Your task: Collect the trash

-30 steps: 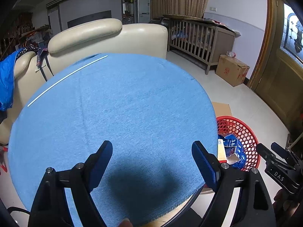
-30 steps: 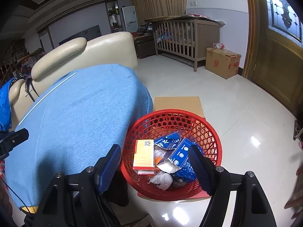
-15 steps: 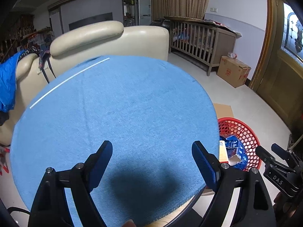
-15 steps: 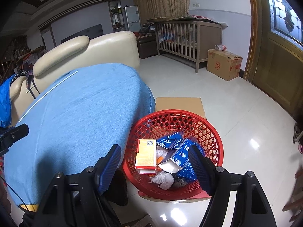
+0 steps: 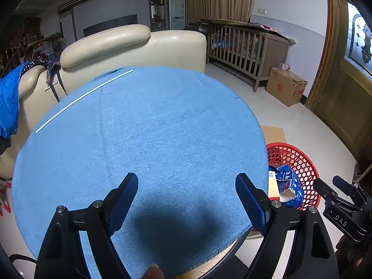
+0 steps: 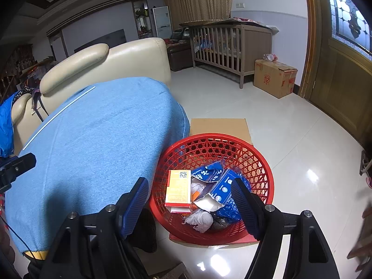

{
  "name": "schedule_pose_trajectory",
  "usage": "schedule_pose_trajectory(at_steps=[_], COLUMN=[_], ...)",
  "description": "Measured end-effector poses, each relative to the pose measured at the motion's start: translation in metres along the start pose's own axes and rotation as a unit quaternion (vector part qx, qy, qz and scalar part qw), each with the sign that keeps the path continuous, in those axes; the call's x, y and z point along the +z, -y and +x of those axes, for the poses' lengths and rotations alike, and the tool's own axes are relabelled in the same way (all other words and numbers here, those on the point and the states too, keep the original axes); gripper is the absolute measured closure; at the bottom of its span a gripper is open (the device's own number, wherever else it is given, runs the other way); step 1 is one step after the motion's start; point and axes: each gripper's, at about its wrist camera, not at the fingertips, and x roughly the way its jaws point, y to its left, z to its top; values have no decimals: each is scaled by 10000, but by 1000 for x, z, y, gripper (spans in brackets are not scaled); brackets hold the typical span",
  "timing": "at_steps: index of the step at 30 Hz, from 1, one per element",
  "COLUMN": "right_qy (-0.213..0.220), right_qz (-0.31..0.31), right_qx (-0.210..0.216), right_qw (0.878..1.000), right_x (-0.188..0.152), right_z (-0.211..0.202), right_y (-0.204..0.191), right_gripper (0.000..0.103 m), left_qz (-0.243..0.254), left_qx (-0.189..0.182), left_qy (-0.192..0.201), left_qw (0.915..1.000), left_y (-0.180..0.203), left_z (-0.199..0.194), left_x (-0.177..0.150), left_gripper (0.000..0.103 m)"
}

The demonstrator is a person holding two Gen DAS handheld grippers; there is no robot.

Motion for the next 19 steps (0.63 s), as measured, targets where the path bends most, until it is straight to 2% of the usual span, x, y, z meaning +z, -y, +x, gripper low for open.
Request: schedule_pose_trajectory(at_steps=[19], right_qy=[-26], right_qz=[11], right_qx=[-13], right_qw=[10000], right_x=[-3], right_z=[3], right_y=[-3], right_gripper=[26], left_qz=[146], left_qx=[-135], left_qy=[124], left_qw=[9997], left_y=[8], left_z=[-3], left_x=[-3], left_gripper=[17])
